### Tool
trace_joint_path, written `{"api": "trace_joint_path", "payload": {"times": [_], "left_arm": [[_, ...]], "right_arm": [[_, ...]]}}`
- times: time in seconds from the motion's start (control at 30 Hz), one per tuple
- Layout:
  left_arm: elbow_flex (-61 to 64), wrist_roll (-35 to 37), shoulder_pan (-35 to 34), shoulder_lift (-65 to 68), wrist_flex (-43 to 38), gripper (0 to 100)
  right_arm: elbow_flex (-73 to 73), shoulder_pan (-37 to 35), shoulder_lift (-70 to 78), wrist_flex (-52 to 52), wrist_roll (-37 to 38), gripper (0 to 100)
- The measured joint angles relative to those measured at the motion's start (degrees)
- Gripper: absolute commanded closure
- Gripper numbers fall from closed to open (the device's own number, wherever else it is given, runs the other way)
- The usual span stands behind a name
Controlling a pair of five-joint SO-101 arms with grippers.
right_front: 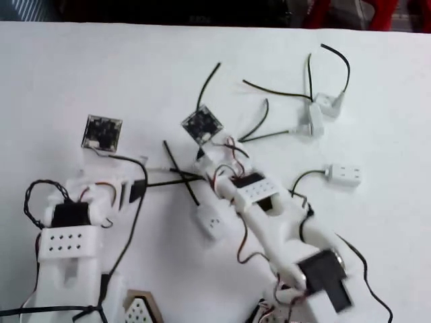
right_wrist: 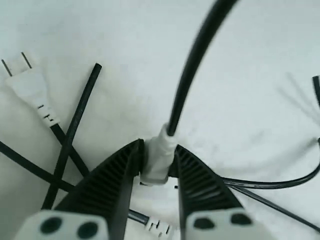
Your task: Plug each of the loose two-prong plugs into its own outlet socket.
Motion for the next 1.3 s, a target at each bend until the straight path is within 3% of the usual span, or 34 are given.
{"api": "trace_joint_path", "payload": {"times": [0.3,0.47,0.77,1.07,1.3], "left_arm": [[0.00,7.47,0.00,0.00,-10.37,70],[-1.93,10.64,0.00,0.00,-12.31,70],[-7.91,12.31,8.35,0.00,-12.31,71],[-9.49,12.31,16.62,0.00,-12.22,70],[-9.85,12.31,21.54,-4.13,-5.19,70]], "right_arm": [[0.00,-0.44,-18.81,11.25,0.00,98.1],[0.09,-5.27,-28.48,21.45,-0.26,98.1],[0.09,-12.84,-37.98,35.25,-10.90,98.1],[0.26,-13.98,-38.33,36.75,-11.43,98.1],[2.37,-13.63,-38.33,36.75,-11.43,98.1]]}}
